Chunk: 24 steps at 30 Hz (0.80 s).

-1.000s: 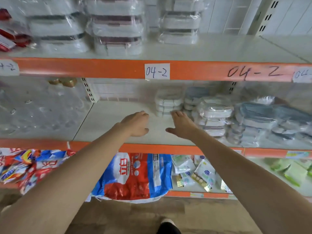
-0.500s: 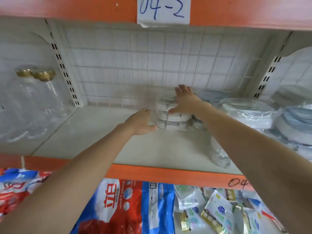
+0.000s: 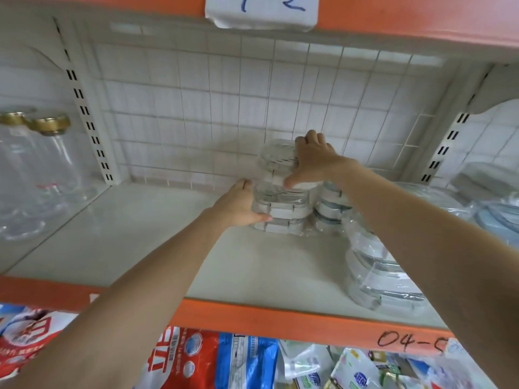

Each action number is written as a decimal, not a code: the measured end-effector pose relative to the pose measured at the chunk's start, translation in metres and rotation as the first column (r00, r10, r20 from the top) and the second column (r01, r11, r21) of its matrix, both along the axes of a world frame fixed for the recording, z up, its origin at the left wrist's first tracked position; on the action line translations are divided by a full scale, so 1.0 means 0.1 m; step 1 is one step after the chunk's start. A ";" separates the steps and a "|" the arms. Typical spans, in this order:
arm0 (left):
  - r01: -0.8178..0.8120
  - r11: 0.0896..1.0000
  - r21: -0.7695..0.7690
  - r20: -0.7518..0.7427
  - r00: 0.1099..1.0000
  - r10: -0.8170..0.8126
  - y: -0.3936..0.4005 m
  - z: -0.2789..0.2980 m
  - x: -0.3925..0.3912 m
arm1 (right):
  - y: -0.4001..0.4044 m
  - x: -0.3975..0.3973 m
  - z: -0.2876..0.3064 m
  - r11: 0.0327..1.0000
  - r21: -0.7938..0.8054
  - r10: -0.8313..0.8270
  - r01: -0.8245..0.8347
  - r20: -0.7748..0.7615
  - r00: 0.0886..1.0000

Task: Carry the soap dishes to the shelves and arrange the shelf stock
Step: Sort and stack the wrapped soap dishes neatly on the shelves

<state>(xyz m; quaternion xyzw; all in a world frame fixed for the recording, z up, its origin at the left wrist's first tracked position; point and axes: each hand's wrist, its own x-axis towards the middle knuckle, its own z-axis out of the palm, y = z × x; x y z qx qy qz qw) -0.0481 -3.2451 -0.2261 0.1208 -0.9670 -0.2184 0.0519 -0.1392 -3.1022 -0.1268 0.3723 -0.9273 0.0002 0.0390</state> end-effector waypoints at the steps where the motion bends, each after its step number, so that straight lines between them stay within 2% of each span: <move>1: 0.018 1.000 -0.011 -0.001 1.000 -0.018 0.03 0.00 -0.02 | 0.02 0.01 0.01 1.000 -0.006 -0.010 0.010 -0.023 1.000; 5: 0.077 0.994 -0.072 -0.034 0.996 -0.079 0.17 0.03 -0.17 | 0.10 0.05 0.00 0.998 -0.033 -0.050 0.048 -0.051 0.997; 10: 0.033 0.984 -0.174 -0.094 0.994 -0.050 0.22 0.13 -0.25 | 0.15 0.13 -0.01 0.993 -0.090 -0.080 0.075 -0.045 0.996; 14: -0.054 0.994 -0.098 -0.116 0.992 0.043 0.11 0.26 0.15 | 0.18 0.28 -0.03 0.986 -0.109 -0.121 0.125 0.042 0.992; 17: -0.088 0.993 -0.076 -0.050 0.995 0.084 -0.05 0.31 0.70 | 0.15 0.55 -0.13 0.993 -0.039 -0.108 0.112 0.098 0.989; 20: -0.093 0.990 -0.103 0.067 0.993 0.101 -0.10 0.42 1.32 | 0.23 0.99 -0.12 0.993 -0.047 -0.095 0.107 0.209 0.973; 24: -0.026 0.990 -0.142 0.214 0.975 0.057 0.03 0.74 1.99 | 0.47 1.62 0.00 0.994 0.017 -0.105 0.105 0.324 0.940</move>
